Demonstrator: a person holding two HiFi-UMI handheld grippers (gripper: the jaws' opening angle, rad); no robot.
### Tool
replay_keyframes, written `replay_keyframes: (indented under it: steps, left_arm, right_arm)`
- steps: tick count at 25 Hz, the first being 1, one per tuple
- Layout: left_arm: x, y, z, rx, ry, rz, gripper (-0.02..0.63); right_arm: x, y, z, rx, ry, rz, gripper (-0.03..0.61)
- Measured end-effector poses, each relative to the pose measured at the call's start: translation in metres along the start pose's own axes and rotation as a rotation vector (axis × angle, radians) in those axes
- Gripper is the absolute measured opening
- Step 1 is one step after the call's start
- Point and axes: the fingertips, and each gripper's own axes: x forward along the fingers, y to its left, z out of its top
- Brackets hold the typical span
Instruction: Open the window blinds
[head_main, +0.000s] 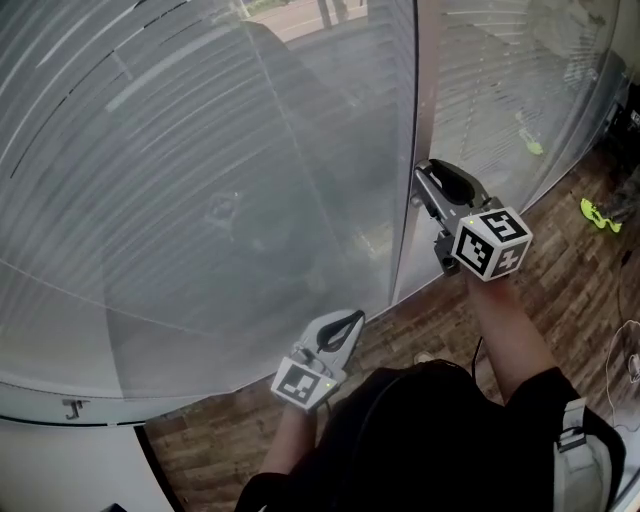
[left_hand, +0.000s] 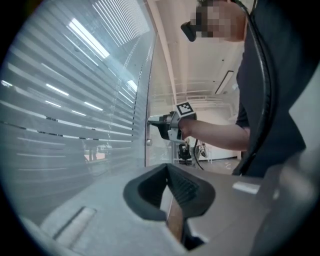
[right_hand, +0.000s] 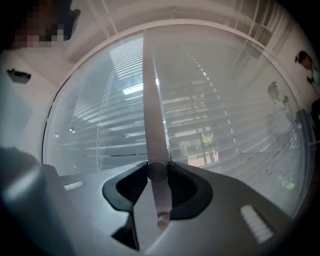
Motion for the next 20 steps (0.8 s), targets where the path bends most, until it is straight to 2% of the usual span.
replay_keyframes:
  steps: [2, 4, 10, 20]
  left_arm:
    - [-0.0008, -0.0001, -0.0009, -0.003, 0.001, -0.003, 0.005]
    - [-0.0018, -0.0001, -0.0018, -0.001, 0.001, -0.005, 0.005]
    - [-0.0027, 0.0005, -0.0046, 0.003, 0.006, -0.006, 0.005]
    - [0.0033, -0.0031, -0.0035, 0.0, 0.005, -0.006, 0.005]
  right_arm:
    - [-0.0005, -0.0011, 0.0009, 0.102, -0.017, 0.002, 0.126]
    - [-0.0009, -0.0014, 0.0012, 0.146, -0.026, -0.002, 0.126]
    - [-0.0001, -0.0006, 0.0006, 0.065, -0.015, -0.017, 0.126]
    - [-0.0002, -0.0019, 0.002, 0.042, -0.009, -0.004, 0.129]
